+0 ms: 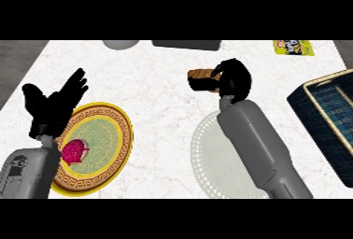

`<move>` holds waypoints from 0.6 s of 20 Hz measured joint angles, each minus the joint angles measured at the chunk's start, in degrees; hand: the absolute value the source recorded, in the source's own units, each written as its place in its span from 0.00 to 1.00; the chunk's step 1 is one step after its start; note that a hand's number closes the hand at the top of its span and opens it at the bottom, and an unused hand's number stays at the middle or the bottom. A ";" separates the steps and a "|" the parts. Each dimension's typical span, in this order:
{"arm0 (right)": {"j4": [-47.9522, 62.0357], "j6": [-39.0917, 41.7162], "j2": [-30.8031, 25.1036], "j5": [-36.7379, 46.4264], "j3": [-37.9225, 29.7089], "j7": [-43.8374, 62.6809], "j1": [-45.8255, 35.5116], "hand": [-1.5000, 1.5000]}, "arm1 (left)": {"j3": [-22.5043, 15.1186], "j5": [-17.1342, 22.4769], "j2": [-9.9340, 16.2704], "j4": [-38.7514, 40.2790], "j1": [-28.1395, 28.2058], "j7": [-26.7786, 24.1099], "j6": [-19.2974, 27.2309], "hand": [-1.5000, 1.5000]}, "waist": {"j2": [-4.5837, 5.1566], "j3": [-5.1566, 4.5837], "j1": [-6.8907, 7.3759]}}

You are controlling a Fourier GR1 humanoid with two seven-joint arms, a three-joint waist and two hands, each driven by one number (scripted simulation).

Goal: Pick the croissant from the placemat and place it in the basket

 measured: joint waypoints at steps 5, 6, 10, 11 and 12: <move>1.46 -11.05 0.01 3.89 4.38 4.64 -9.27 1.00 | -0.58 -0.60 -0.73 0.64 -0.23 -0.27 0.50 0.50 | -0.08 -0.08 -0.01; 2.32 -12.51 0.00 5.40 5.25 5.94 -11.02 1.00 | -0.23 -0.54 -0.36 0.86 -0.20 -0.30 0.42 0.50 | -0.14 -0.10 -0.24; 6.23 -13.95 -0.15 10.89 6.75 9.97 -18.52 1.00 | 0.10 -0.71 -0.56 1.02 0.27 -0.29 1.10 0.50 | -0.48 -0.15 -1.33; 7.26 -13.77 -0.18 12.21 6.46 10.91 -20.58 1.00 | 0.21 -0.85 -0.31 0.94 0.52 -0.38 1.13 0.50 | -0.53 -0.16 -1.53; 8.24 -13.43 -0.19 13.57 6.20 11.98 -22.26 1.00 | 0.25 -1.00 -0.34 0.65 0.66 -0.19 1.47 0.50 | -0.64 -0.16 -1.82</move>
